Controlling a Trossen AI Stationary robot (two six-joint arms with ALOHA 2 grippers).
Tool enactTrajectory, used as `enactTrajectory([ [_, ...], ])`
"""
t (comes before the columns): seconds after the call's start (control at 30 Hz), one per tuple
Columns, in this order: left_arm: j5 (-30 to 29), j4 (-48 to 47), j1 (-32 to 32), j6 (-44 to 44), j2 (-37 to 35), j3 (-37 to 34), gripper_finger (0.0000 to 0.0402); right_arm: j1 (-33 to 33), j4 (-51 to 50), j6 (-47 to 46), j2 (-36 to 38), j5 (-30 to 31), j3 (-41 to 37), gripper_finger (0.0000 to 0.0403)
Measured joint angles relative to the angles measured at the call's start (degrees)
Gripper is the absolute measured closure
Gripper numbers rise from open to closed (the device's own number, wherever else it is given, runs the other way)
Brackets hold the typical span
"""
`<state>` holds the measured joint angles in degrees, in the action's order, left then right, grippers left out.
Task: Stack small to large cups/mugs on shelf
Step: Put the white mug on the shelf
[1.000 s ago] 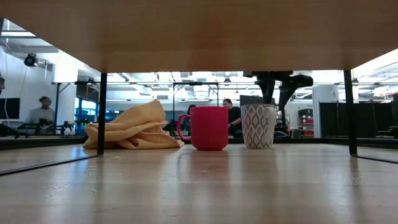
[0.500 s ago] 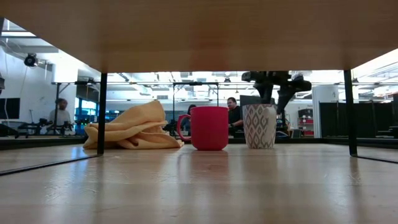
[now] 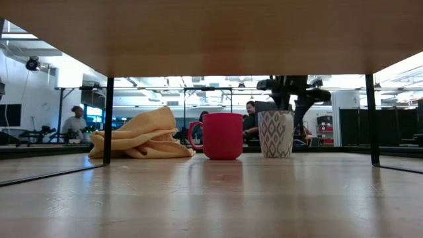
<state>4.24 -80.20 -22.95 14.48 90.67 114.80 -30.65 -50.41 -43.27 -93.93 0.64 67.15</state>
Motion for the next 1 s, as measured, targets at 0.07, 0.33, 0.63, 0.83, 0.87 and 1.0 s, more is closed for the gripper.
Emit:
enactTrajectory([
  [0.07, 0.0, 0.1, 0.0, 0.0, 0.0, 0.0, 0.0334, 0.0, 0.1, 0.0, 0.0, 0.0, -0.6, 0.0233],
  [0.33, 0.0, 0.2, -0.4, 0.0, -0.1, 0.0, 0.0334, 0.0, 0.2, -0.1, 0.0, -0.6, -1.3, 0.0291],
  [0.63, 0.0, 0.2, -0.4, 0.0, -0.1, 0.0, 0.0334, 0.0, 2.3, 0.2, 0.0, -0.4, -1.0, 0.035],
  [0.83, 0.0, 0.2, -0.4, 0.0, -0.2, 0.0, 0.0334, 0.0, 2.4, 0.3, 0.0, 0.4, -1.0, 0.0365],
  [0.87, 0.0, 0.2, -0.4, 0.0, -0.2, 0.0, 0.0334, 0.0, 2.3, 0.4, 0.0, 0.6, -1.0, 0.0368],
  [1.0, 0.0, 0.2, -0.4, 0.9, -0.2, 0.0, 0.0334, 0.0, 2.3, 0.5, 0.0, 0.7, -1.0, 0.0374],
])
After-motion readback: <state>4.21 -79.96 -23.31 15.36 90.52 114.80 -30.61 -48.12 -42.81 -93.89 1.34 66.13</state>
